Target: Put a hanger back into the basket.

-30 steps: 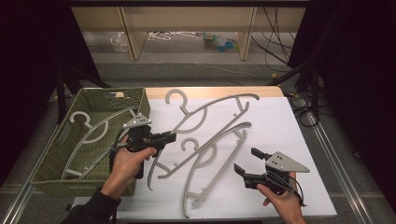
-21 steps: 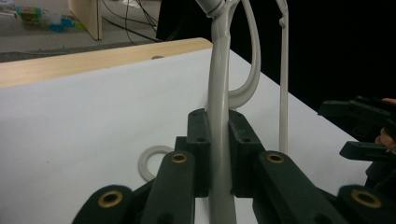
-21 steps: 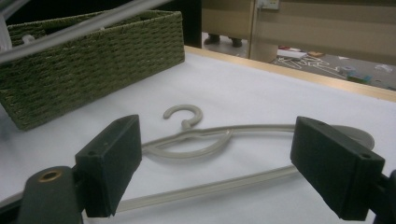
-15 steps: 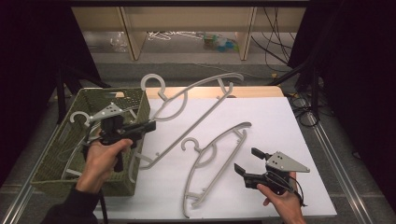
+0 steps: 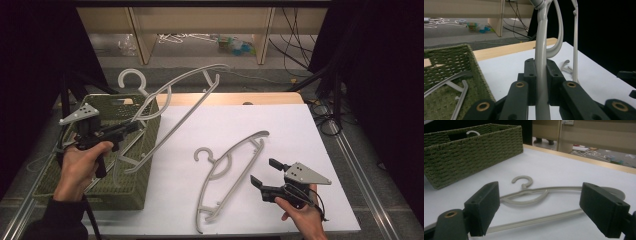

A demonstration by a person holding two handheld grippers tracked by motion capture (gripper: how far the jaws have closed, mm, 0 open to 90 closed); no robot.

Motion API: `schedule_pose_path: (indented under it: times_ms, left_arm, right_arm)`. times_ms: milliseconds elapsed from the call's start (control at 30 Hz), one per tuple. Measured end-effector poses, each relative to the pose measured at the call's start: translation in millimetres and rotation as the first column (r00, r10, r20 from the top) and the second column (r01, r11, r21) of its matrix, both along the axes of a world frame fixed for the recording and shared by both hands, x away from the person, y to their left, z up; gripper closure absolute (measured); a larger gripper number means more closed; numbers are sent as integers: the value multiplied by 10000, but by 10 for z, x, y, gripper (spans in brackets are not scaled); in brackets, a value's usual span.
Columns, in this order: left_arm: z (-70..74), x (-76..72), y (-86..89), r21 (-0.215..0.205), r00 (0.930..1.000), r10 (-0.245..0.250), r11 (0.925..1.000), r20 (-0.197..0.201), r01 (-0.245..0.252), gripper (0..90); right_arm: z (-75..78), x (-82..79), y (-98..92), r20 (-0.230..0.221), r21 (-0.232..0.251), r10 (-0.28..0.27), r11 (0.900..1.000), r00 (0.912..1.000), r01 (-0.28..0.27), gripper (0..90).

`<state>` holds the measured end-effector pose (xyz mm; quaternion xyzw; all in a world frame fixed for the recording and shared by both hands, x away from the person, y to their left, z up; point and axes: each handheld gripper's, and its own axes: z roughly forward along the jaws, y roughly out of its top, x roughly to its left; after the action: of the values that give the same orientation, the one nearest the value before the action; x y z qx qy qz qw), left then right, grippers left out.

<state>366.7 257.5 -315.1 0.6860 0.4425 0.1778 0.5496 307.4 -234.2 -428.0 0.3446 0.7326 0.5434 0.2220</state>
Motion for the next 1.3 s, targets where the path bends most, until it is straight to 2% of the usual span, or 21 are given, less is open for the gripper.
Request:
schedule_pose_path:
  times_ms: [67,267,367,533,933,1067,1200,1267,1300]
  left_arm:
    - [-2,9,60,182,9997,244,9995,62,-245,808]
    - [-26,42,270,169,9972,748,9970,56,-749,808]
    - [-37,61,387,290,9962,867,9958,69,-869,807]
    - [-92,89,594,500,9916,1284,9904,133,-1290,808]
    - [-230,117,1017,1063,9761,2159,9703,243,-2172,807]
    - [-270,107,1142,1268,9681,2494,9599,224,-2502,807]
    - [-304,98,1230,1804,9621,2713,9452,289,-2720,807]
    - [-323,99,1260,1870,9609,2757,9429,269,-2758,808]
    - [-341,103,1284,1856,9625,2703,9449,228,-2697,807]
  right_arm:
    - [1,1,-3,-33,-11,-29,10000,10000,29,175]
    - [-2,2,0,-11,-9,-8,10000,10000,8,175]
    - [2,-1,1,-44,-4,-4,10000,10000,4,175]
    - [-1,2,0,-6,-6,-7,10000,10000,7,175]
    - [0,1,0,-11,-46,16,10000,10000,-17,175]
    - [2,-1,2,-34,-60,16,10000,10000,-16,175]
    - [2,-3,3,-71,-52,3,10000,10000,-3,175]
    - [2,-3,3,-68,-47,2,10000,10000,-3,175]
    - [2,-3,3,-69,-45,-1,10000,10000,0,175]
